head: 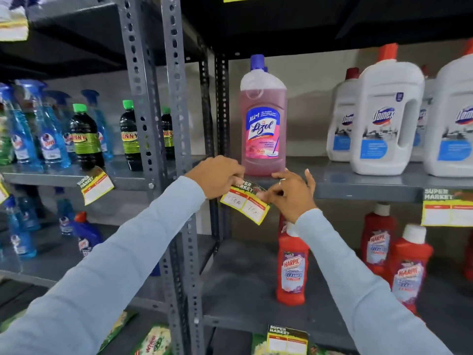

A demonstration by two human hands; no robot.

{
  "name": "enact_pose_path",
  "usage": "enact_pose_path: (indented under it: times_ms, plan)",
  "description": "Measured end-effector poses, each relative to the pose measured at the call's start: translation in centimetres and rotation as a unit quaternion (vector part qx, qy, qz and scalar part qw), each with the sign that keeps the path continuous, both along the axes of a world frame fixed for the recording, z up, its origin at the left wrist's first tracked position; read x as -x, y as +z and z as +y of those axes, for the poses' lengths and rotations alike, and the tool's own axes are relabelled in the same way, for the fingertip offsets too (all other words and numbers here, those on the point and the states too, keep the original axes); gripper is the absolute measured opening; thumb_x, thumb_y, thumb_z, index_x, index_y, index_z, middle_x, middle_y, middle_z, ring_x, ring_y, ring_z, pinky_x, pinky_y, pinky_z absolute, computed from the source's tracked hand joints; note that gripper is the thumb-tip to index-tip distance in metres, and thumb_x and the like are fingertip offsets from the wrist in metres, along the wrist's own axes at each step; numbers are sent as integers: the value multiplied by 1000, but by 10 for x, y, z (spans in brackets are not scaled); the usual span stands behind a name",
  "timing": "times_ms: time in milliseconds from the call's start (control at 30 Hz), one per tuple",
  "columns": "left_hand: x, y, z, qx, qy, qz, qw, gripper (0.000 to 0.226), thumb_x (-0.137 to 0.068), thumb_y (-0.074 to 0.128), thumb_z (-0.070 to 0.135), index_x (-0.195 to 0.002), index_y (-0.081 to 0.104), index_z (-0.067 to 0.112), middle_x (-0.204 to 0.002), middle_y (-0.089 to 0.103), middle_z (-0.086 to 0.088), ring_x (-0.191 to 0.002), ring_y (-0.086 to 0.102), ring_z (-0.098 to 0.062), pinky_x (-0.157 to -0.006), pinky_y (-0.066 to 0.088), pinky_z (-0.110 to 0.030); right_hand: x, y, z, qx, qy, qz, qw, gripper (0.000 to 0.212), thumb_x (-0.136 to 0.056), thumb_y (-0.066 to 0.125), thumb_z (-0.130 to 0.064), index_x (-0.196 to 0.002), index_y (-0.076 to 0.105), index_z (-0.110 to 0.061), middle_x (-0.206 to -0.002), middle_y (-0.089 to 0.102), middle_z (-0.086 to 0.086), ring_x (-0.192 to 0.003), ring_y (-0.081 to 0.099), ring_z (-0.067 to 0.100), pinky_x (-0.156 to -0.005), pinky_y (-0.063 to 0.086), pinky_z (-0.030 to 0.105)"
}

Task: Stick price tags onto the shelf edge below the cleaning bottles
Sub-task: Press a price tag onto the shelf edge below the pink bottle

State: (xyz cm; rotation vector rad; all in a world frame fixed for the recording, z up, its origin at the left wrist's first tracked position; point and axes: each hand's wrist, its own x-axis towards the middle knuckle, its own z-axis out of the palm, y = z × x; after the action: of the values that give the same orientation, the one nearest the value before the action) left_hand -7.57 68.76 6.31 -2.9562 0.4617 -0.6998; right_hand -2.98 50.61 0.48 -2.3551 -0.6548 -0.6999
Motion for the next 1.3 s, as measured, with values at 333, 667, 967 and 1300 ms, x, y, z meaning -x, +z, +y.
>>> enact_pose_path:
  times_ms: [333, 667, 967, 1300]
  plan:
    - [-3, -64, 27, 121, -107, -88, 983, 13, -81, 61, 1, -68, 65, 2, -124, 54, -15, -104, 54, -32, -86, 48, -36, 8, -7, -3, 47, 46, -54, 996, 24, -69, 76, -39, -80, 80, -18, -138, 54, -7, -131, 39, 11, -116, 3, 35]
    - [2, -78, 19, 192, -83, -137, 968, 13, -80, 66, 6, -69, 69, 0, -131, 54, -7, -108, 52, -27, -87, 47, -35, 19, -6, 1, 80, -1, -33, 996, 28, -78, 70, -33, -92, 78, -11, -142, 50, -5, -135, 36, 20, -112, 24, 35]
    - [4, -50, 16, 270, -74, -71, 957, 22, -87, 62, 20, -79, 67, 0, -111, 58, -7, -101, 47, -17, -82, 32, -26, 19, 16, 4, -13, -14, 57, 998, 28, -76, 73, -28, -76, 74, 0, -126, 65, 3, -108, 63, 21, -91, 51, 38]
    - [-8, -53, 15, 246, -68, -127, 958, 22, -89, 59, 22, -78, 66, 4, -102, 59, -10, -96, 52, -25, -84, 41, -33, 12, 24, 12, -37, -77, 74, 994, 34, -71, 77, -36, -87, 75, -5, -111, 72, 7, -92, 68, 22, -80, 57, 37]
